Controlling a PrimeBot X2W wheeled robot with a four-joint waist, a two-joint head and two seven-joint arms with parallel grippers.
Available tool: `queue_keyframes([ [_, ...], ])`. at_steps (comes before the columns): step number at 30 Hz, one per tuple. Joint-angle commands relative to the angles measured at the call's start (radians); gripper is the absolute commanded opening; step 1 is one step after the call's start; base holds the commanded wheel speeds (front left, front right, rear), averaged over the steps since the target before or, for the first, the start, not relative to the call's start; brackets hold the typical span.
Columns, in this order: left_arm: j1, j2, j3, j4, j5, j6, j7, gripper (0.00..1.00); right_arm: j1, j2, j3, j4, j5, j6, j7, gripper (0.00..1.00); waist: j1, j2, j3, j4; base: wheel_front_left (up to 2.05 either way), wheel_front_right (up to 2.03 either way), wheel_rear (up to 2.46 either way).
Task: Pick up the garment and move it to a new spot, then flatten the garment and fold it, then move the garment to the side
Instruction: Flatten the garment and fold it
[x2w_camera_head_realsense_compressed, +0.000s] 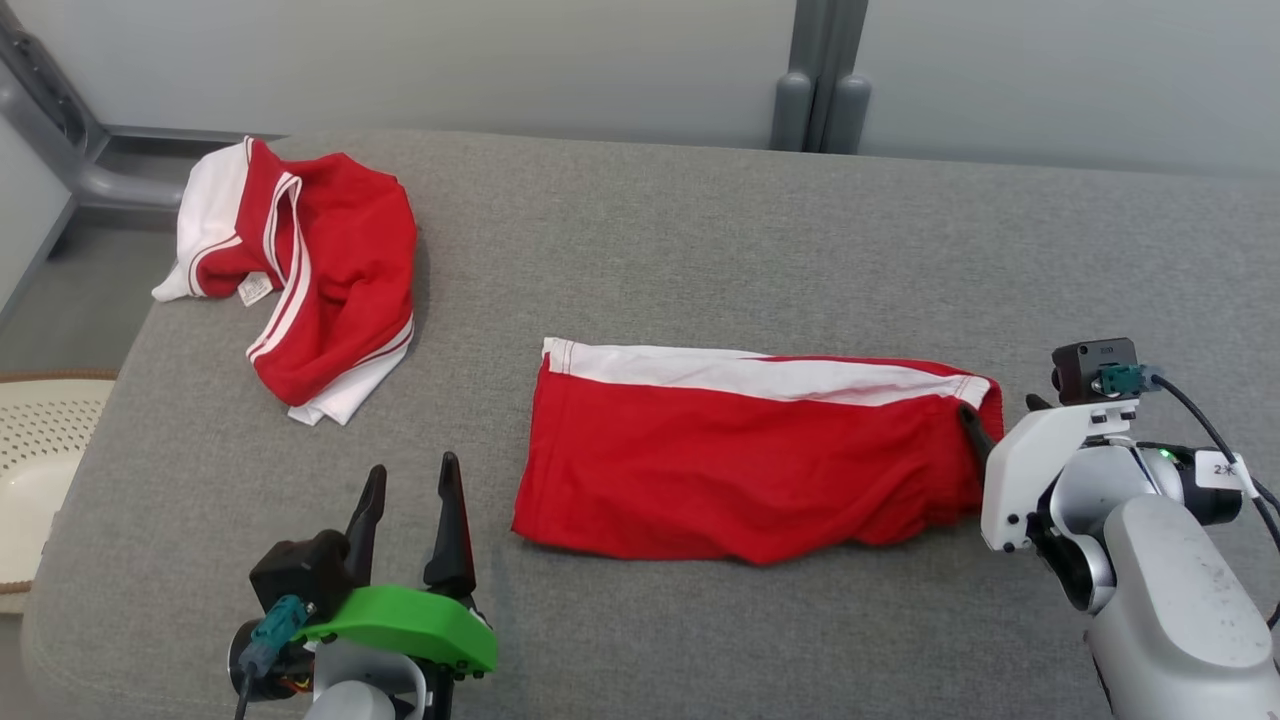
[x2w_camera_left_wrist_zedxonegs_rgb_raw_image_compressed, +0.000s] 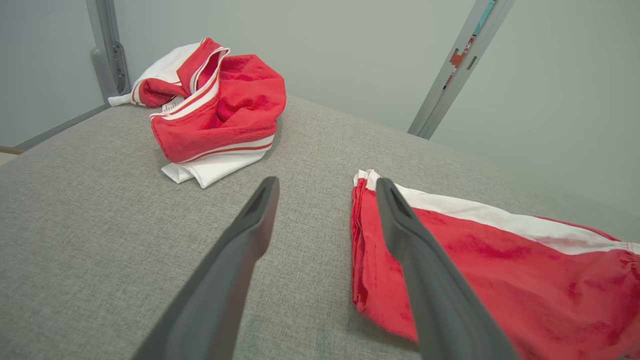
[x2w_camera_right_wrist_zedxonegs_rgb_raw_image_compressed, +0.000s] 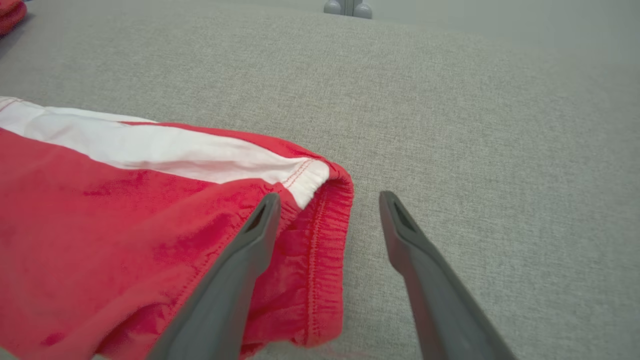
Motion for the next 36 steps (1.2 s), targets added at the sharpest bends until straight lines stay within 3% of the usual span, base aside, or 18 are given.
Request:
queue_keyframes([
  [1,-0.021,-0.003,0.006,0.003,0.007,-0.004,0.0,1.0,-0.02,-0.003,0.007,0.032,0.02,-0.001,0.016,1.0,0.0,0.0,0.023,0.025,0.0,0.0,0.0],
  [8,-0.027,-0.01,0.019,0.013,0.019,-0.012,0.0,1.0,-0.069,-0.029,0.074,0.163,0.142,-0.001,0.118,1.0,0.0,0.0,0.036,0.045,0.0,0.0,0.0],
  [10,-0.027,-0.013,0.022,0.013,0.024,-0.013,0.0,1.0,-0.076,-0.036,0.091,0.176,0.175,-0.001,0.127,0.45,0.0,0.0,0.037,0.046,0.0,0.0,0.0],
  [11,-0.027,-0.013,0.024,0.014,0.026,-0.014,0.0,1.0,-0.076,-0.039,0.102,0.181,0.19,-0.001,0.127,0.3,0.0,0.0,0.037,0.045,0.0,0.0,0.0],
  [12,-0.026,-0.014,0.025,0.014,0.028,-0.014,0.0,1.0,-0.078,-0.041,0.11,0.184,0.2,-0.001,0.125,0.21,0.0,0.0,0.037,0.044,0.0,0.0,0.0],
  [13,-0.026,-0.016,0.026,0.015,0.029,-0.014,0.0,1.0,-0.083,-0.043,0.12,0.186,0.214,-0.001,0.121,0.0,0.0,0.0,0.038,0.041,0.0,0.0,0.0],
  [19,-0.028,-0.022,0.027,0.012,0.041,-0.02,0.0,1.0,-0.106,-0.079,0.152,0.185,0.272,-0.001,0.1,0.0,0.0,0.0,0.038,0.009,0.0,0.0,0.0],
  [29,-0.021,-0.031,0.007,0.016,0.05,-0.03,0.0,1.0,-0.063,-0.243,0.128,0.131,0.353,-0.001,0.155,0.0,0.0,0.0,0.029,-0.061,0.0,0.0,0.0],
  [36,-0.031,-0.033,0.0,0.025,0.051,-0.029,0.0,1.0,-0.069,-0.205,0.111,0.057,0.444,-0.001,0.213,0.0,0.0,0.0,0.025,-0.082,0.0,0.0,0.0],
])
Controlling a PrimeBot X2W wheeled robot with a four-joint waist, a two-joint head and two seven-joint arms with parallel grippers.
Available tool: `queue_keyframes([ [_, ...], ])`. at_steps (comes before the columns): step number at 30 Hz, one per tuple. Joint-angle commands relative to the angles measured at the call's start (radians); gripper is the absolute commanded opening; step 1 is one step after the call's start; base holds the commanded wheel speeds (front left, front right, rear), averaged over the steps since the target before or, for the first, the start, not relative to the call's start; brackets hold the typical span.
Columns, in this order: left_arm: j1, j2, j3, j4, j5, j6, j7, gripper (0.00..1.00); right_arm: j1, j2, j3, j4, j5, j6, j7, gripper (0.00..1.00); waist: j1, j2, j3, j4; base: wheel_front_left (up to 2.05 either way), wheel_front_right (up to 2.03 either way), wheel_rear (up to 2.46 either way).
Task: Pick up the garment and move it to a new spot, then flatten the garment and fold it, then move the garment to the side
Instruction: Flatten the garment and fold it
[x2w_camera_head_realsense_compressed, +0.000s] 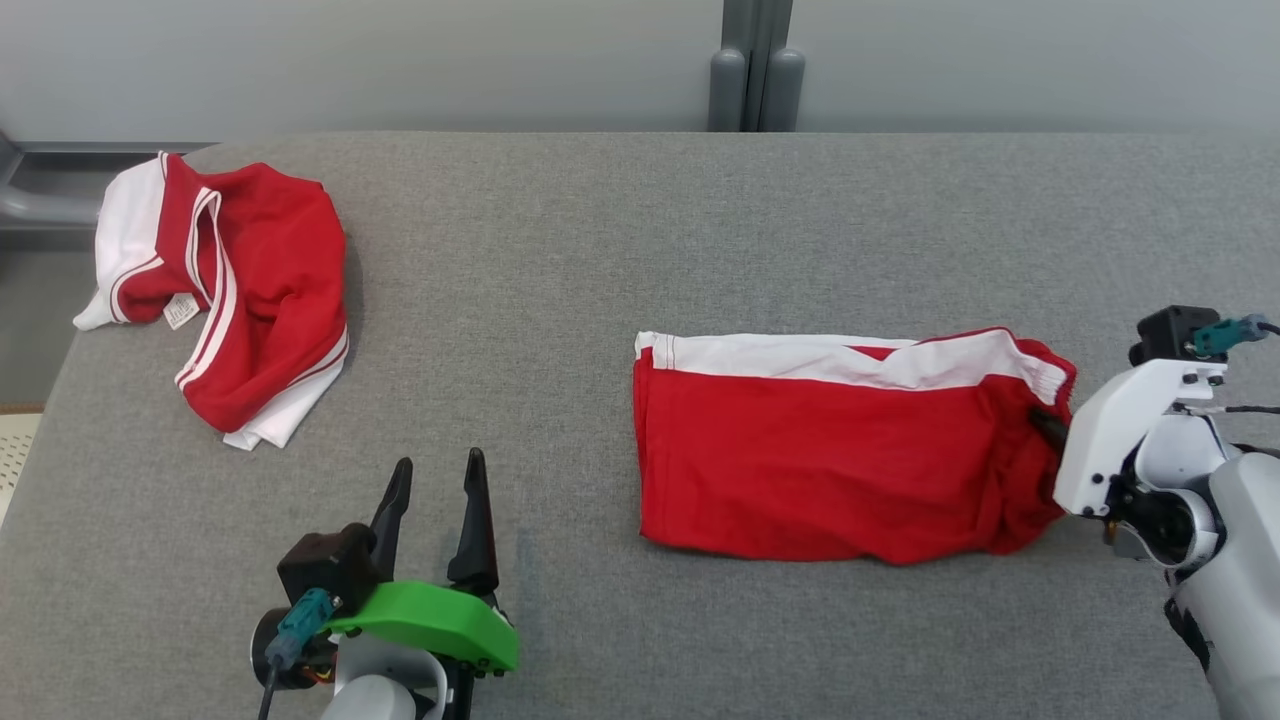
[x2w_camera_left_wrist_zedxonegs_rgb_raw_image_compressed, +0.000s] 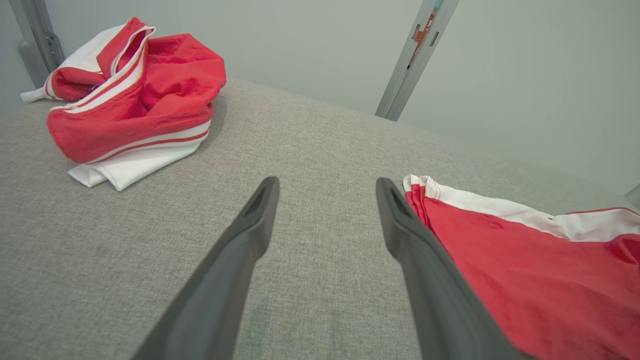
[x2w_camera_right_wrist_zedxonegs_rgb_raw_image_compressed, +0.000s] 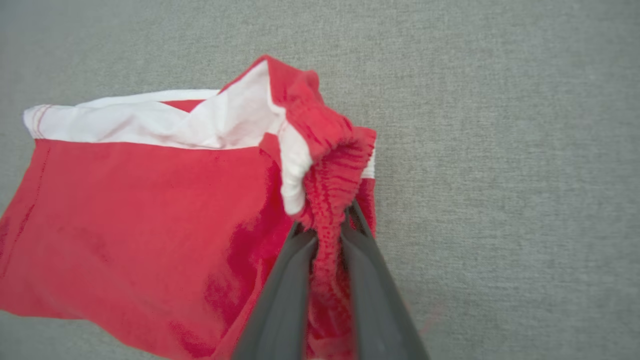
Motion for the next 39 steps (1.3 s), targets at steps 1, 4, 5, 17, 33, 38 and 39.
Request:
queue_keyframes([
  [1,-0.017,0.001,-0.001,0.003,0.01,-0.003,0.001,1.0,-0.001,0.014,0.009,-0.03,0.011,-0.001,0.014,0.0,0.0,0.0,-0.003,-0.001,0.0,0.0,0.0],
  [4,-0.024,-0.001,-0.01,0.011,0.007,-0.009,0.001,1.0,0.008,0.051,0.028,-0.087,0.051,-0.001,0.047,0.0,0.0,0.0,-0.01,0.011,0.0,0.0,0.0],
  [5,-0.027,-0.003,-0.013,0.014,0.005,-0.01,0.001,1.0,0.012,0.065,0.033,-0.107,0.067,-0.001,0.058,0.0,0.0,0.0,-0.013,0.016,0.0,0.0,0.0],
  [17,-0.037,-0.015,-0.038,0.035,-0.007,-0.02,0.001,1.0,-0.012,0.235,0.052,-0.147,0.116,-0.001,0.092,0.0,0.0,0.0,-0.028,0.119,0.0,0.0,0.0],
  [33,-0.049,-0.032,-0.062,0.057,-0.011,-0.027,0.001,1.0,-0.129,0.314,0.052,0.06,0.098,-0.001,-0.004,1.0,0.0,0.0,-0.007,0.192,0.0,0.0,0.0],
  [38,-0.048,-0.033,-0.06,0.053,-0.002,-0.029,0.001,1.0,-0.148,0.315,0.087,0.045,0.155,-0.001,-0.05,1.0,0.0,0.0,-0.017,0.168,0.0,0.0,0.0],
  [39,-0.047,-0.034,-0.059,0.053,-0.001,-0.03,0.001,1.0,-0.152,0.315,0.088,0.042,0.154,-0.001,-0.062,1.0,0.0,0.0,-0.018,0.162,0.0,0.0,0.0],
])
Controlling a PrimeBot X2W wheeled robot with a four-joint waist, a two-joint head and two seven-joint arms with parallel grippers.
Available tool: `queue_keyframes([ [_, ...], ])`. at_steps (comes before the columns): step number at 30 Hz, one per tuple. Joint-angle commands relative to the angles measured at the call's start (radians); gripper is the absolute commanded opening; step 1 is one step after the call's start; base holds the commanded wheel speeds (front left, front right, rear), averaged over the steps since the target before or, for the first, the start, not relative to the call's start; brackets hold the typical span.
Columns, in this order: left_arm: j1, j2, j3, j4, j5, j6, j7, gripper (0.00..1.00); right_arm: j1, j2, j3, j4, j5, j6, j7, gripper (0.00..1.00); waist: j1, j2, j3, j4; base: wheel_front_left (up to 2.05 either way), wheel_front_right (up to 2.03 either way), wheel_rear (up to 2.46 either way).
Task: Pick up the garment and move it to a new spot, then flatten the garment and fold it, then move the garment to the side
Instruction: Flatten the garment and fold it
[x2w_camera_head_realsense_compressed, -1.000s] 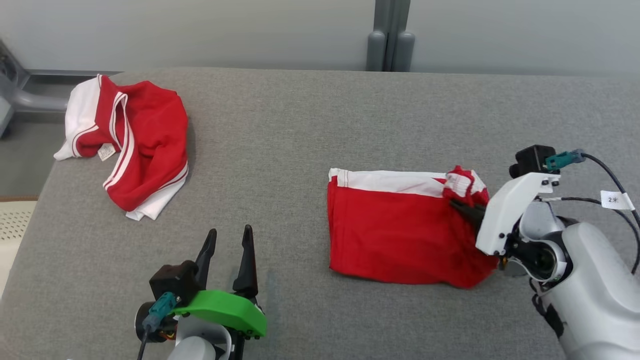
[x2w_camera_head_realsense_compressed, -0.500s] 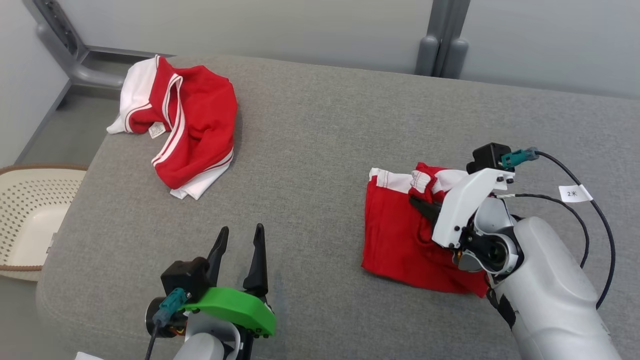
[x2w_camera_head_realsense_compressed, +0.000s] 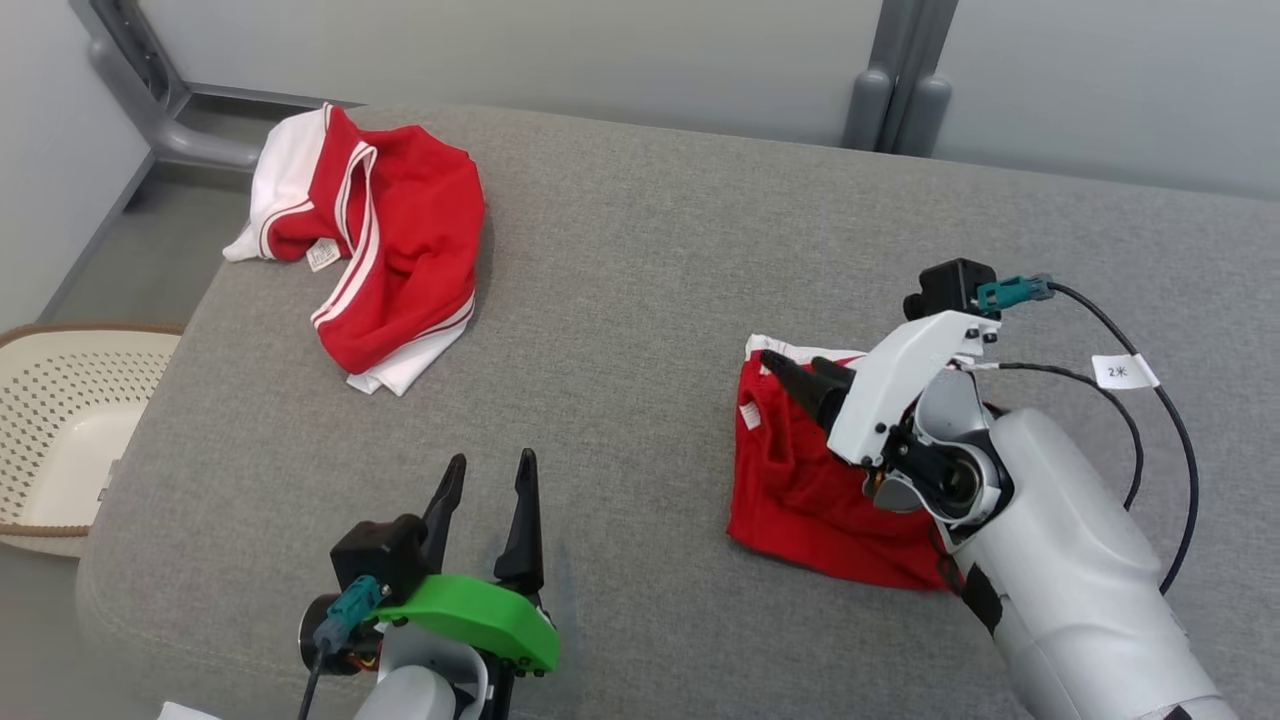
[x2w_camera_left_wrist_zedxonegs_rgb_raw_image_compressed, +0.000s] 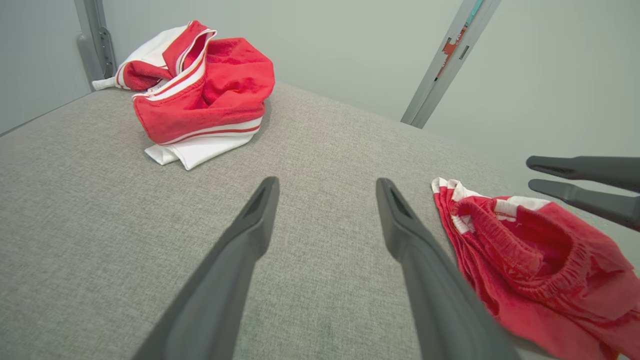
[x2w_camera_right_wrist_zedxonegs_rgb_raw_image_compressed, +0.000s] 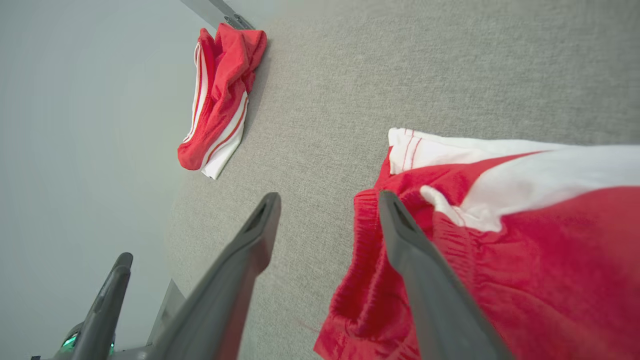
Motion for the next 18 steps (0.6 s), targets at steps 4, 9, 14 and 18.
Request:
queue_keyframes([
  [4,-0.014,0.001,0.004,-0.007,0.019,-0.008,0.0,1.0,-0.024,-0.015,-0.005,-0.03,-0.034,0.0,-0.074,1.0,0.0,0.0,-0.008,-0.039,0.0,0.0,0.0],
  [9,-0.035,0.001,0.009,-0.012,0.035,-0.012,0.0,1.0,-0.006,-0.075,-0.002,-0.08,-0.135,0.0,-0.204,1.0,0.0,0.0,-0.02,-0.081,0.0,0.0,0.0],
  [14,-0.064,0.0,0.017,-0.008,0.056,-0.014,0.0,1.0,0.033,-0.13,-0.007,-0.11,-0.269,0.0,-0.348,1.0,0.0,0.0,-0.039,-0.128,0.0,0.0,0.0],
  [18,-0.074,-0.001,0.034,-0.003,0.066,-0.007,0.0,1.0,0.085,-0.138,-0.02,-0.131,-0.362,0.0,-0.446,1.0,0.0,0.0,-0.055,-0.164,0.0,0.0,0.0],
])
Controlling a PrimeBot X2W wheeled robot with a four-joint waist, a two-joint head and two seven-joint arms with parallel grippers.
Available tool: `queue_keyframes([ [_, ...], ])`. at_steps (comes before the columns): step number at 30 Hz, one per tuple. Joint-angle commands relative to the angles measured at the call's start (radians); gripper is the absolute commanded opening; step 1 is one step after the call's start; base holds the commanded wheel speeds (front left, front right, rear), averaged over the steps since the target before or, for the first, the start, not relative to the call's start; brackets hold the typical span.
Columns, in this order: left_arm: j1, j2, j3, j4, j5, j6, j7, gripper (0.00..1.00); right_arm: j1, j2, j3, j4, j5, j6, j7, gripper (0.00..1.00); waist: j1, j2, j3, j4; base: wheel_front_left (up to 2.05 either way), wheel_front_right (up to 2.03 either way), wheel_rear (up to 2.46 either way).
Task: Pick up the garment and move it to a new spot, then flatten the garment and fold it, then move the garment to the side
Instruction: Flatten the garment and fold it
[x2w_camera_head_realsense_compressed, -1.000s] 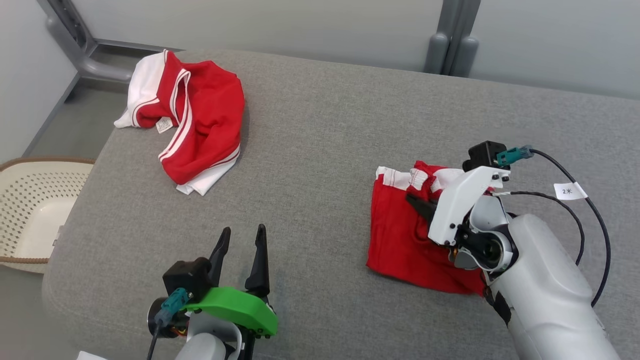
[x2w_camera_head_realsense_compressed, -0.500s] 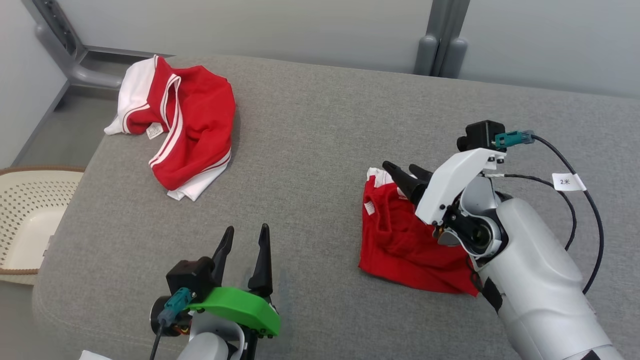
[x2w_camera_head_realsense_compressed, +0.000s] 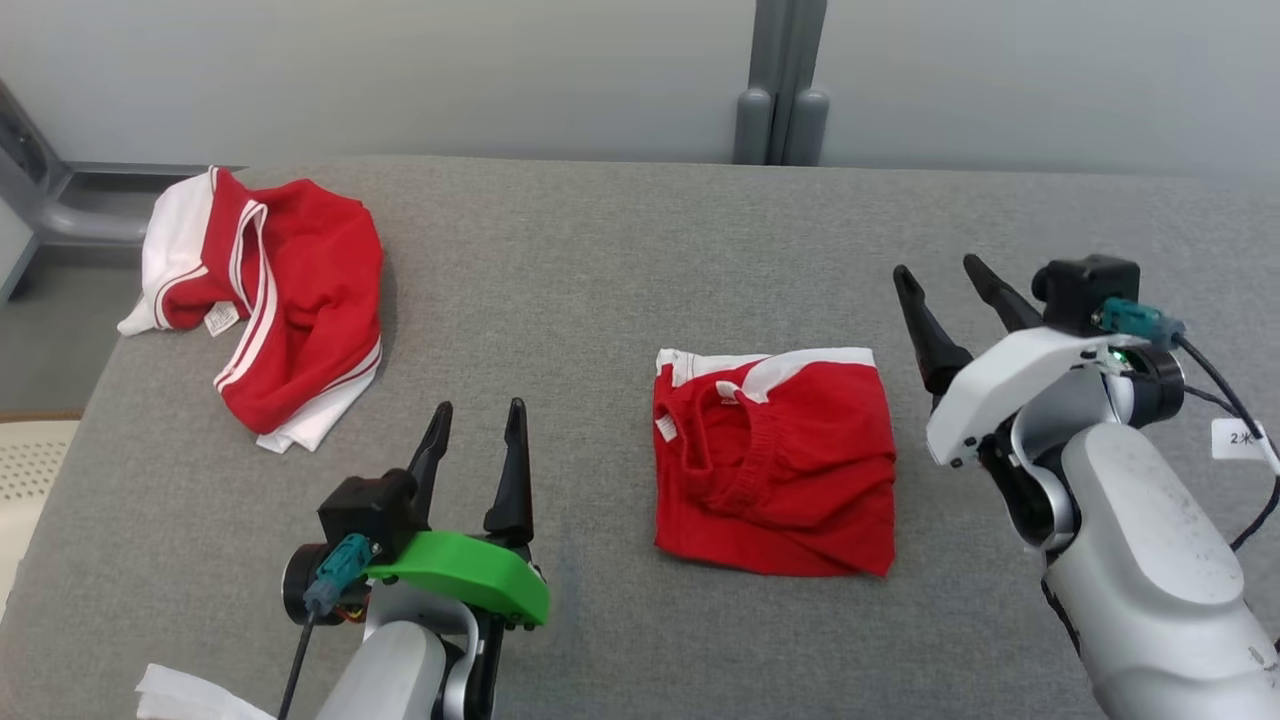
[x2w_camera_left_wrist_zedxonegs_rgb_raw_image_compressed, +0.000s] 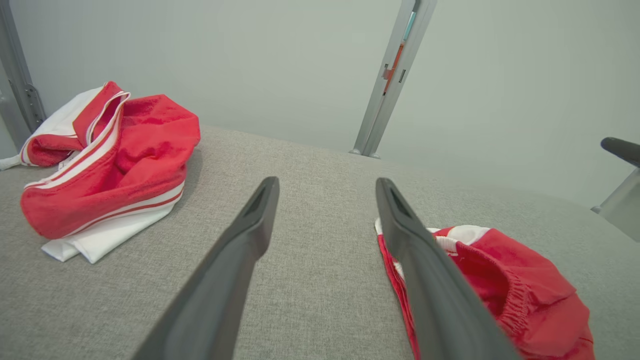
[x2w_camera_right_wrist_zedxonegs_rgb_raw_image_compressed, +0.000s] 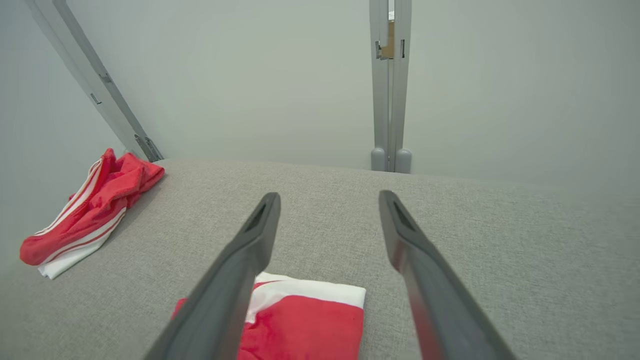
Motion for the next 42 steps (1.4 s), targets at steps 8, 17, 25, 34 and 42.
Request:
queue_keyframes([
  [8,0.044,0.0,0.039,0.001,0.028,0.003,0.001,1.0,0.173,0.054,-0.085,-0.058,-0.129,0.0,-0.15,1.0,0.0,0.0,-0.045,-0.066,0.0,0.0,0.0],
  [17,0.127,0.0,0.079,-0.018,0.047,-0.006,0.001,1.0,0.329,0.119,-0.198,-0.139,-0.222,0.0,-0.213,1.0,0.0,0.0,-0.063,-0.065,0.0,0.0,0.0],
  [25,0.175,-0.001,0.106,-0.041,0.072,-0.014,0.001,1.0,0.439,0.133,-0.212,-0.207,-0.203,0.0,-0.224,1.0,0.0,0.0,-0.073,-0.052,0.0,0.0,0.0],
  [34,0.182,-0.001,0.11,-0.044,0.085,-0.014,0.001,1.0,0.473,0.133,-0.192,-0.212,-0.178,0.0,-0.235,1.0,0.0,0.0,-0.073,-0.056,0.0,0.0,0.0],
  [42,0.178,-0.001,0.107,-0.037,0.084,-0.011,0.001,1.0,0.47,0.133,-0.196,-0.203,-0.182,0.0,-0.234,1.0,0.0,0.0,-0.073,-0.058,0.0,0.0,0.0],
])
